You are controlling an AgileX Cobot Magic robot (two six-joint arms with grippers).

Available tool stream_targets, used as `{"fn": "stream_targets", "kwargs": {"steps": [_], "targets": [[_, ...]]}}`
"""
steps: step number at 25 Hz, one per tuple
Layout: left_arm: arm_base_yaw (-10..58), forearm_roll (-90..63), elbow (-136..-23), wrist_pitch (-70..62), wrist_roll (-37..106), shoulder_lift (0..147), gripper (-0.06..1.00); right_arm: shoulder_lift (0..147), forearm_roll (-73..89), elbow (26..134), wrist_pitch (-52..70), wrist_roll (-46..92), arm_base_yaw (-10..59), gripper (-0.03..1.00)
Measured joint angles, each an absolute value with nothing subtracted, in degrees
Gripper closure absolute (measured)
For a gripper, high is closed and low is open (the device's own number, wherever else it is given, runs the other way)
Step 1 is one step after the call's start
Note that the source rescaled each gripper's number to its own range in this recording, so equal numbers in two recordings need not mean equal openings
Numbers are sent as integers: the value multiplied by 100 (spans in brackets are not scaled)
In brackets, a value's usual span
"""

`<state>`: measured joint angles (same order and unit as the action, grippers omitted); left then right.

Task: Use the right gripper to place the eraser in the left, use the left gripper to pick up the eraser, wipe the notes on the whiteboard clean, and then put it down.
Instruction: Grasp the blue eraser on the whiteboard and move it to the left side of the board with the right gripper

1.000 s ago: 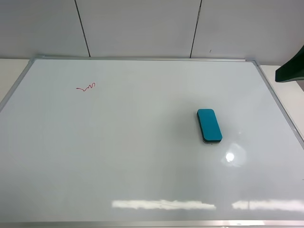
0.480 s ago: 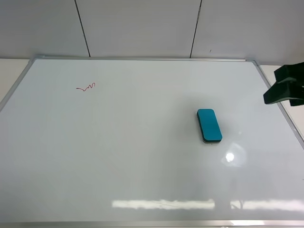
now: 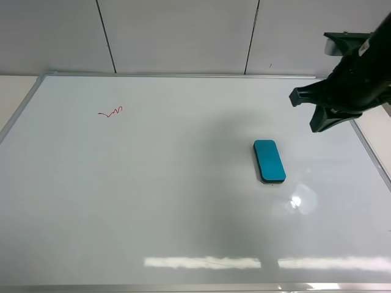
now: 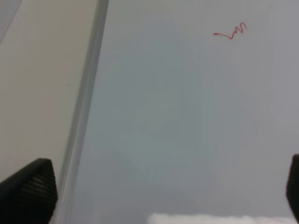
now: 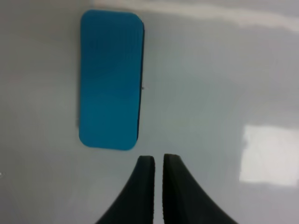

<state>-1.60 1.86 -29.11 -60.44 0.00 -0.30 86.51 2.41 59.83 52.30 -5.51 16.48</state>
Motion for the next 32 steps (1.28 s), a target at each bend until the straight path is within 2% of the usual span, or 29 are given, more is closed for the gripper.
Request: {"fn": "stream_targets", "kwargs": {"steps": [8, 15, 32], "targets": [[-160, 186, -2911, -6044, 0, -30, -6, 10024, 164, 6766, 5206, -556, 2182, 96], [-160, 186, -2911, -6044, 0, -30, -6, 10805, 48, 6884, 5157, -556, 2560, 96], [-160, 186, -2911, -6044, 0, -30, -6, 10929, -611, 6884, 5226, -811, 2550, 97]]}}
